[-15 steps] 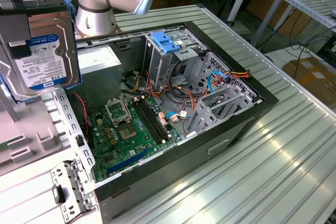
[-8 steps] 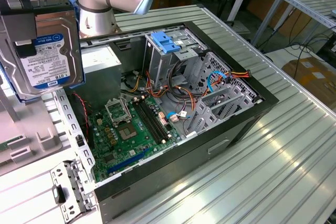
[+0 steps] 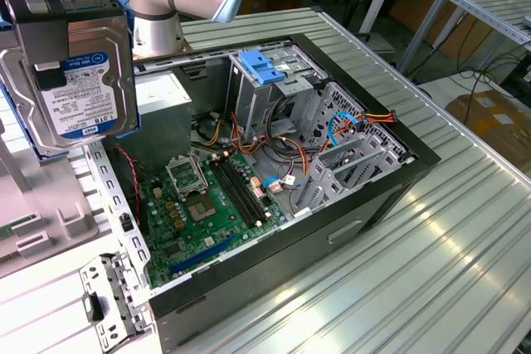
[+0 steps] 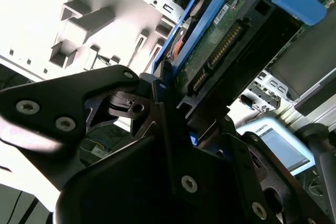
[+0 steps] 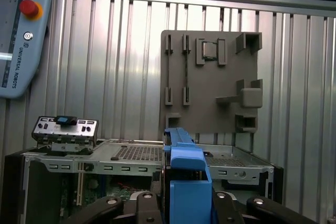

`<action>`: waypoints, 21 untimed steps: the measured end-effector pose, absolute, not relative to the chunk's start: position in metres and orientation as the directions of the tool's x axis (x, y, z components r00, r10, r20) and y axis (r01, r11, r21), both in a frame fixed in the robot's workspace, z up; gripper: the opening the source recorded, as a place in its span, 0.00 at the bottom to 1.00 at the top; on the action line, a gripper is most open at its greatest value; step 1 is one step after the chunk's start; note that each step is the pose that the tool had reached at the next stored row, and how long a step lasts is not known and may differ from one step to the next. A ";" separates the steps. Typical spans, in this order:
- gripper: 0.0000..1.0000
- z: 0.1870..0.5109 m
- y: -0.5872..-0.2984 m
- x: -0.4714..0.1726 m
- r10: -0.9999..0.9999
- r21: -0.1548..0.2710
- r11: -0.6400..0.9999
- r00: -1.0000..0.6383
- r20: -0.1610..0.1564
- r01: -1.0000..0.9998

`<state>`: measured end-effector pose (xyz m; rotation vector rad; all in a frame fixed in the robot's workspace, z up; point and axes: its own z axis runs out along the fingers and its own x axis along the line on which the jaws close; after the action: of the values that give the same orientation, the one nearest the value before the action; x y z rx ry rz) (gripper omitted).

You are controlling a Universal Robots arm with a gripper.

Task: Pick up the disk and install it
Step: 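Pick up the disk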

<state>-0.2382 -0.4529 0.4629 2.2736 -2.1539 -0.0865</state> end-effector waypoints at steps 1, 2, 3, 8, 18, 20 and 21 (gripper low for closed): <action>0.37 0.463 -0.453 -0.237 -0.998 0.044 -0.055 0.053 -0.034 -0.998; 0.37 0.463 -0.453 -0.237 -0.998 0.044 -0.055 0.053 -0.034 -0.998; 0.37 0.463 -0.453 -0.236 -0.998 0.044 -0.055 0.053 -0.034 -0.998; 0.37 0.463 -0.453 -0.232 -0.998 0.044 -0.055 0.053 -0.034 -0.998; 0.37 0.463 -0.453 -0.225 -0.998 0.044 -0.055 0.053 -0.034 -0.998; 0.37 0.463 -0.453 -0.224 -0.998 0.044 -0.055 0.053 -0.034 -0.998; 0.37 0.463 -0.453 -0.223 -0.998 0.044 -0.055 0.053 -0.034 -0.998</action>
<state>-0.2231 -0.4534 0.4628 2.2736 -2.1539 -0.0865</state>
